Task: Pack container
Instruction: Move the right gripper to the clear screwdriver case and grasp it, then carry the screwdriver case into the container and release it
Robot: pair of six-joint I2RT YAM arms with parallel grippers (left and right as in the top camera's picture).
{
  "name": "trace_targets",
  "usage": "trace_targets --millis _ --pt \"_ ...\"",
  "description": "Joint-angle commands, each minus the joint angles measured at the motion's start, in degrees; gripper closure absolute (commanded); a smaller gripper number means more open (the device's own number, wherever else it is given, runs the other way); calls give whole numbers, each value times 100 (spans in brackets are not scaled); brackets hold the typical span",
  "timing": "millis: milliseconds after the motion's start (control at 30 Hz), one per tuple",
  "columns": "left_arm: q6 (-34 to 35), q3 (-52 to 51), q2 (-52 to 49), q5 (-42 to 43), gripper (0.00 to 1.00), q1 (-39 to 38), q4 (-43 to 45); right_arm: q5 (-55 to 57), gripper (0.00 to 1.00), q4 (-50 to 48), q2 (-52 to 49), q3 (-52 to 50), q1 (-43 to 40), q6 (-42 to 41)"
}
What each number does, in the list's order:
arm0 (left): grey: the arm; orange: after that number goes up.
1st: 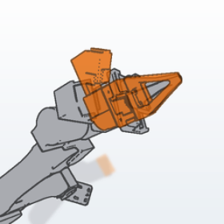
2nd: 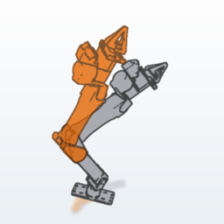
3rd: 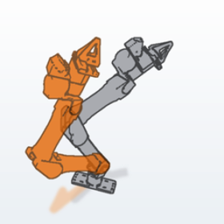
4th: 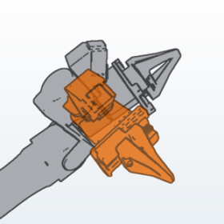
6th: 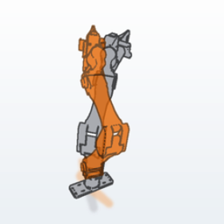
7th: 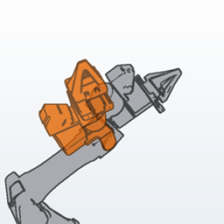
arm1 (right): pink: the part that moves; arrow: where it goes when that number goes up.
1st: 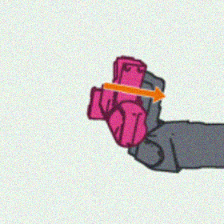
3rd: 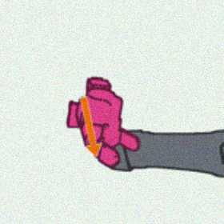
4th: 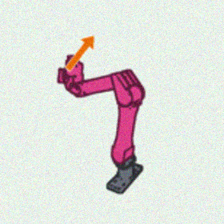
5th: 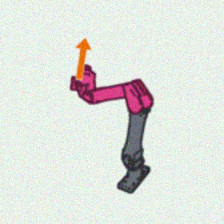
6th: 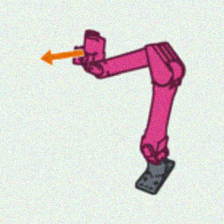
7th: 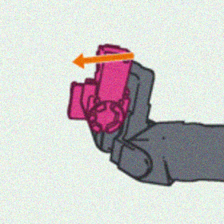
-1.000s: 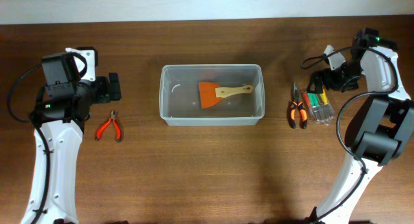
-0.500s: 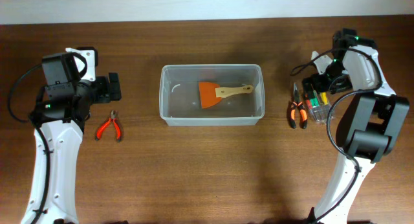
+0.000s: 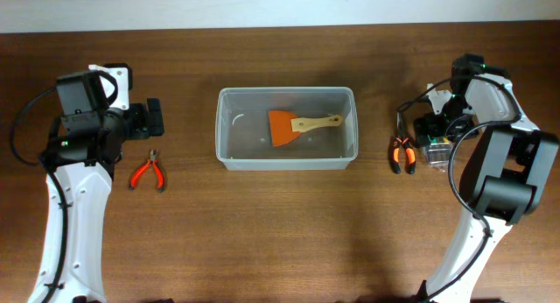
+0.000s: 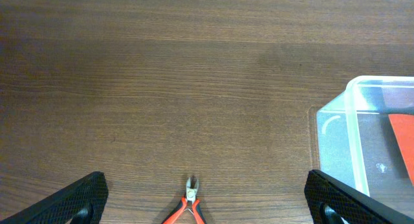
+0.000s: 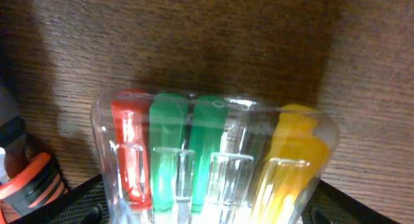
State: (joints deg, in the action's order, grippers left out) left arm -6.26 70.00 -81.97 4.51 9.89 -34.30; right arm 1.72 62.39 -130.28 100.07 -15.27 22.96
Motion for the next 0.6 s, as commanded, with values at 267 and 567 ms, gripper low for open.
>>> trace_targets --millis 267,567 --pt "-74 76 -9 20 1 13 9 26 44 -55 -136 -332 24 -352" --pt "-74 76 -9 22 1 13 9 -2 39 326 -101 164 35 -844"
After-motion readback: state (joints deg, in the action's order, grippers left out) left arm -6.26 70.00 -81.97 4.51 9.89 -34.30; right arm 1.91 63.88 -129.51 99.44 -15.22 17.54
